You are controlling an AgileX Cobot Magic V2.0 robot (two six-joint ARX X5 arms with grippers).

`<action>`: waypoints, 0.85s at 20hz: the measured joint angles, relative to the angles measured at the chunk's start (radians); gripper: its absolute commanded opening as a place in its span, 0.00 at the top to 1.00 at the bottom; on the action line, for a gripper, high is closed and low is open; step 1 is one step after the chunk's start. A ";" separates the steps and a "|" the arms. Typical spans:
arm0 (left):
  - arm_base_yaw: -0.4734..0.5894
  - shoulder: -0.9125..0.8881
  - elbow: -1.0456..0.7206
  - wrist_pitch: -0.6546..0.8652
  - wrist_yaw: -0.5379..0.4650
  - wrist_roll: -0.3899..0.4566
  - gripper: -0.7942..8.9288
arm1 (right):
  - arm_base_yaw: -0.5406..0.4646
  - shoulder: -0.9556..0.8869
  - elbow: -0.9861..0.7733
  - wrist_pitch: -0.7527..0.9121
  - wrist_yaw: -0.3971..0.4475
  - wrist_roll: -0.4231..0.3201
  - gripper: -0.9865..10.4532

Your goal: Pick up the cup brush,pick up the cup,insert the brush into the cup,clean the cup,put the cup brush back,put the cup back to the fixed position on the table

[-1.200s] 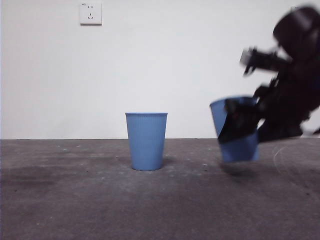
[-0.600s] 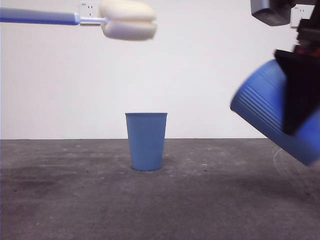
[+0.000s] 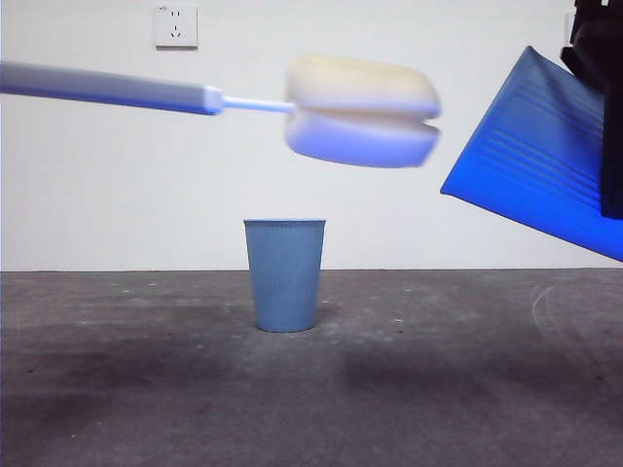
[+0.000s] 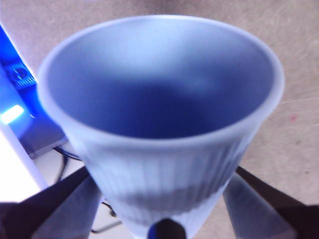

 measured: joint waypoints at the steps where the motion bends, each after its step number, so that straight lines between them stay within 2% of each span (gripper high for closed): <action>1: -0.009 0.013 0.000 0.013 0.000 0.000 0.93 | 0.010 0.011 0.004 -0.017 0.003 -0.005 0.93; 5: -0.029 0.048 0.000 0.029 0.000 0.003 0.93 | 0.061 0.080 0.004 -0.043 0.068 -0.017 0.93; 10: -0.060 0.107 0.000 0.035 0.000 0.003 0.93 | 0.106 0.160 0.036 -0.035 0.081 -0.037 0.93; 17: -0.074 0.216 0.000 0.134 0.028 0.004 0.93 | 0.170 0.220 0.052 0.011 0.089 -0.050 0.93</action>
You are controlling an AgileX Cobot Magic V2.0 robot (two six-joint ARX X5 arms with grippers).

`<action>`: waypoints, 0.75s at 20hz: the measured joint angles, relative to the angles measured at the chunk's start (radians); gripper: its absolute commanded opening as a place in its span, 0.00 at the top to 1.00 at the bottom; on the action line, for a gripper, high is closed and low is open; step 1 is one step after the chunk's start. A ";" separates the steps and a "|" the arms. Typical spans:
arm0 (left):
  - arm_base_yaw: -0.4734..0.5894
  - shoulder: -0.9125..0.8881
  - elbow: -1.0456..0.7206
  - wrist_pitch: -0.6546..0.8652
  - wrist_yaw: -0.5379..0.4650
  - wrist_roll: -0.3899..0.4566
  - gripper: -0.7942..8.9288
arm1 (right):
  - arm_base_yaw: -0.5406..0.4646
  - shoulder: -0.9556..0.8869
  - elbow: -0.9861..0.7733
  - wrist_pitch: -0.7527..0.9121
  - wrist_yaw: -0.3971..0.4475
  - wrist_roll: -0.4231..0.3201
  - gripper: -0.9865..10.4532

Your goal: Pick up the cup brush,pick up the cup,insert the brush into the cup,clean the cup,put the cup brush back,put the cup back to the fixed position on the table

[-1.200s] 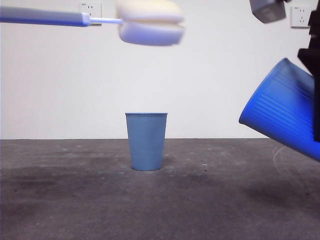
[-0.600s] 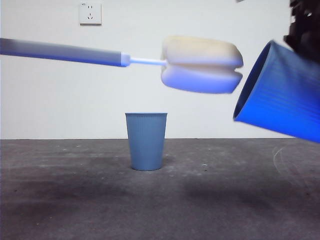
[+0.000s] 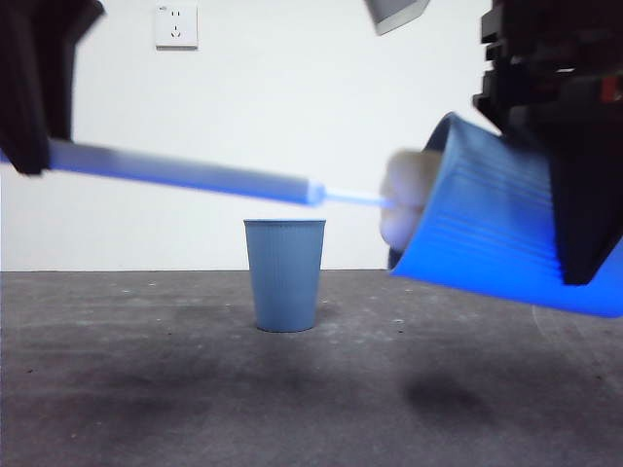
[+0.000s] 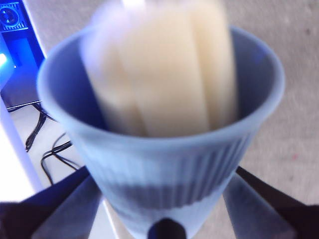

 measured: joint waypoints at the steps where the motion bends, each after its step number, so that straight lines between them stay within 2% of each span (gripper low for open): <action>1: -0.006 0.024 0.000 0.011 0.000 0.000 0.93 | 0.010 0.013 0.000 0.013 0.000 -0.002 0.93; 7: -0.023 0.092 0.000 0.073 0.003 0.015 0.93 | 0.071 0.084 0.000 0.042 0.014 -0.006 0.93; 15: -0.017 0.098 -0.004 0.056 -0.001 0.006 0.93 | 0.077 0.097 0.000 0.052 0.037 -0.002 0.93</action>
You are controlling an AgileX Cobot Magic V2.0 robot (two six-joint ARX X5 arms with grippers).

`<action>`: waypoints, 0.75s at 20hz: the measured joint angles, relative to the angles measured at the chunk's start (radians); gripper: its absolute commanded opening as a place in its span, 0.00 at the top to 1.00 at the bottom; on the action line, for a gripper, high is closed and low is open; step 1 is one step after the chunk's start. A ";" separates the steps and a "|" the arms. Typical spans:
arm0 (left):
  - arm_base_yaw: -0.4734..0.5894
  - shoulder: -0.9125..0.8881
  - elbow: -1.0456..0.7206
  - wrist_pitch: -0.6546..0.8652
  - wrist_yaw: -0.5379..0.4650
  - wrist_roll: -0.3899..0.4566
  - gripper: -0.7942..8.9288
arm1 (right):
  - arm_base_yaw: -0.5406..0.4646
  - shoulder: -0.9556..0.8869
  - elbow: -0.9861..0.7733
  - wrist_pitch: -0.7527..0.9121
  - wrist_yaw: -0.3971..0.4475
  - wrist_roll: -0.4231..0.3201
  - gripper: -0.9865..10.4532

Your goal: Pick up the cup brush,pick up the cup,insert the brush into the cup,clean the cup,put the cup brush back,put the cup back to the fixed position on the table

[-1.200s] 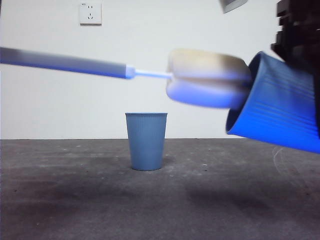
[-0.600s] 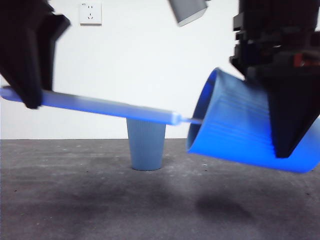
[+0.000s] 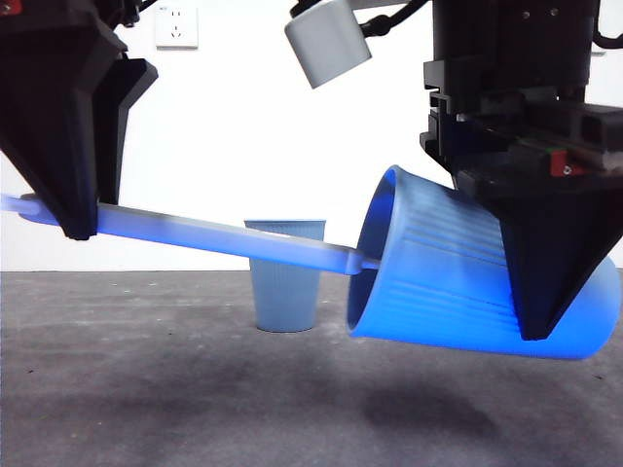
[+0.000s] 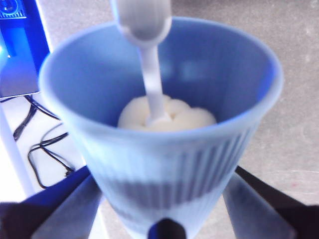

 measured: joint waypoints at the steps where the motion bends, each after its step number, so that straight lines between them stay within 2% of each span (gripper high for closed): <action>1: 0.009 -0.008 0.000 -0.004 -0.001 0.000 0.93 | 0.001 0.000 0.000 -0.003 0.010 0.000 0.93; 10: 0.153 -0.256 0.000 -0.179 -0.010 0.010 0.93 | 0.001 0.000 0.005 -0.010 0.023 0.031 0.93; 15: 0.186 -0.369 0.000 -0.238 -0.021 -0.001 0.93 | 0.001 0.000 0.005 0.017 0.019 0.032 0.93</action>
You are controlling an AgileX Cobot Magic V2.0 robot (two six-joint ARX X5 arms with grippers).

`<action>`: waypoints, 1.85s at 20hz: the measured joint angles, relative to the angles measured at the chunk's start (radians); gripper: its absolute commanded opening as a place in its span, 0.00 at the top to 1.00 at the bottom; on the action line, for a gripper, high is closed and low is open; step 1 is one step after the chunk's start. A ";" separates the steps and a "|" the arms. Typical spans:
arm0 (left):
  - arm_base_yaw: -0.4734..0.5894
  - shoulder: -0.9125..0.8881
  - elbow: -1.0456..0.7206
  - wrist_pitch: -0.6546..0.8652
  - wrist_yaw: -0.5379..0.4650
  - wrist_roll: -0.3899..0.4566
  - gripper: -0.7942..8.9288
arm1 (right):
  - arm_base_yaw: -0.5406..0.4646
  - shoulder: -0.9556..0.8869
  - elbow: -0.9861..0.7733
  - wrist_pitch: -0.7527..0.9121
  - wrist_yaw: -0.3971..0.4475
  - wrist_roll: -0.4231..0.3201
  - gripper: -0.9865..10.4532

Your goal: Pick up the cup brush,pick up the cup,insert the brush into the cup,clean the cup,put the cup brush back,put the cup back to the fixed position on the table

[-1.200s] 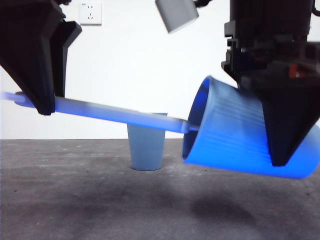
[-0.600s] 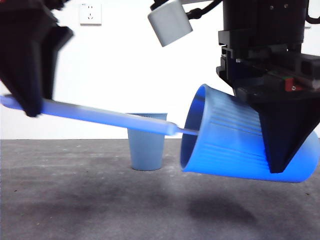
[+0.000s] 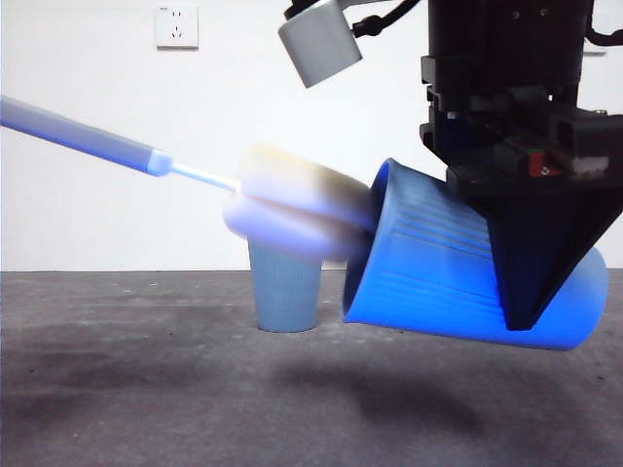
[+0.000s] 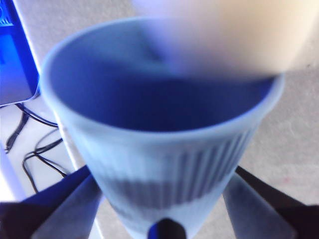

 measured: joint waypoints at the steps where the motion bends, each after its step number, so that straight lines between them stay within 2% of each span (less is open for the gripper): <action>1: 0.003 0.000 0.000 0.000 0.003 -0.006 0.93 | 0.000 0.000 0.000 0.007 0.000 -0.001 0.93; 7: 0.001 0.040 0.000 -0.015 0.037 -0.025 0.93 | -0.002 0.000 0.000 -0.003 0.000 0.000 0.93; 13: -0.010 0.009 0.000 -0.015 0.048 -0.025 0.93 | -0.133 -0.008 0.000 -0.011 0.034 -0.008 0.93; 20: -0.023 0.080 0.000 0.042 0.047 -0.025 0.93 | -0.126 -0.072 0.000 0.011 -0.018 -0.040 0.93; 29: -0.108 0.257 0.000 0.159 0.071 -0.023 0.93 | -0.069 -0.072 0.000 0.114 -0.059 -0.069 0.93; 33: -0.134 0.352 0.000 0.243 0.072 -0.024 0.93 | -0.074 -0.072 0.000 0.090 -0.047 -0.071 0.93; 37: -0.135 0.391 0.000 0.251 0.085 -0.024 0.93 | -0.074 -0.072 0.000 0.077 -0.044 -0.071 0.93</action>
